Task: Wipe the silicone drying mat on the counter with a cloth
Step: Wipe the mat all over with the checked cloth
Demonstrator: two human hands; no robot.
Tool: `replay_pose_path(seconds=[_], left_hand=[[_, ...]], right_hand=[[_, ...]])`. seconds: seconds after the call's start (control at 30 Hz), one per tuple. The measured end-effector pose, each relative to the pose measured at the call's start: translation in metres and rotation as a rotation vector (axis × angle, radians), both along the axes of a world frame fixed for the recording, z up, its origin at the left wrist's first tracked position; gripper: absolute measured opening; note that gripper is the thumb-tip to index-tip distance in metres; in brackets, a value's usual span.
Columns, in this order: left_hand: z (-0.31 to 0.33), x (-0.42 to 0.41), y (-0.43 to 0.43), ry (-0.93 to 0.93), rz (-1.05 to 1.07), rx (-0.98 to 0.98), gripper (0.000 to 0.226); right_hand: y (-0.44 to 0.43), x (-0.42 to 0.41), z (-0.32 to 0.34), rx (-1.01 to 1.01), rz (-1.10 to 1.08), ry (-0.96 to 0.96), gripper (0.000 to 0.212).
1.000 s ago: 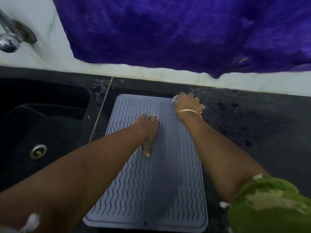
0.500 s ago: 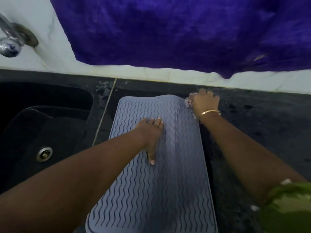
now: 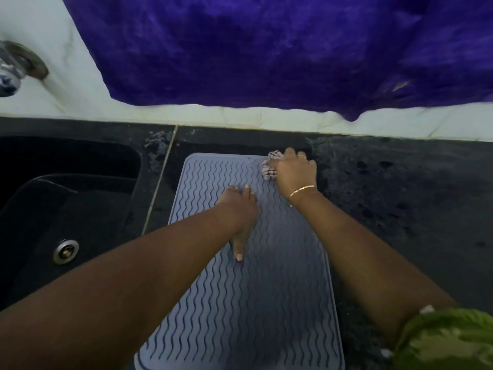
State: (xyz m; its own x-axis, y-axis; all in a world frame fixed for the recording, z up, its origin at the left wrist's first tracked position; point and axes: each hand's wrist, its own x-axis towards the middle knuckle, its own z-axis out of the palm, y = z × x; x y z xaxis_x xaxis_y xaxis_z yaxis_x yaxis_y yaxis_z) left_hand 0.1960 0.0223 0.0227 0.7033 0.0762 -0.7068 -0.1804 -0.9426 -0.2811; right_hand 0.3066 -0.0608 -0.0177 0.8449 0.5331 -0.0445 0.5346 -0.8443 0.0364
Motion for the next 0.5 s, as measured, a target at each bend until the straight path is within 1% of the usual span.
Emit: replay_pose_path(seconds=[0.1, 0.13, 0.2, 0.23, 0.33, 0.37, 0.47, 0.5], left_hand=[[-0.002, -0.001, 0.004, -0.010, 0.027, -0.013, 0.142], [-0.003, -0.001, 0.005, -0.013, 0.034, -0.017, 0.143], [-0.005, -0.001, 0.006, -0.024, 0.031, -0.017, 0.142], [-0.005, -0.002, 0.005, -0.029, 0.027, -0.016, 0.142], [-0.004, -0.001, 0.006, -0.040, 0.042, -0.031, 0.141], [-0.003, -0.001, 0.006, -0.040, 0.041, -0.039, 0.140], [-0.003, -0.002, 0.007, -0.036, 0.026, -0.051, 0.135], [-0.003, -0.002, 0.007, -0.040, 0.022, -0.045, 0.137]], right_hand=[[-0.010, 0.015, 0.003, -0.037, -0.146, 0.027, 0.054], [-0.009, 0.020, 0.006, -0.036, -0.202, 0.037, 0.057], [0.000, 0.023, 0.013, 0.018, -0.279, 0.057, 0.049], [0.008, 0.019, 0.014, 0.047, -0.262, 0.059, 0.044], [0.025, -0.018, 0.017, 0.083, -0.059, 0.078, 0.038], [0.023, -0.034, 0.014, 0.080, -0.024, 0.077, 0.037], [-0.002, -0.083, 0.009, 0.079, -0.095, 0.109, 0.033], [-0.013, -0.097, 0.004, 0.095, -0.114, 0.057, 0.032]])
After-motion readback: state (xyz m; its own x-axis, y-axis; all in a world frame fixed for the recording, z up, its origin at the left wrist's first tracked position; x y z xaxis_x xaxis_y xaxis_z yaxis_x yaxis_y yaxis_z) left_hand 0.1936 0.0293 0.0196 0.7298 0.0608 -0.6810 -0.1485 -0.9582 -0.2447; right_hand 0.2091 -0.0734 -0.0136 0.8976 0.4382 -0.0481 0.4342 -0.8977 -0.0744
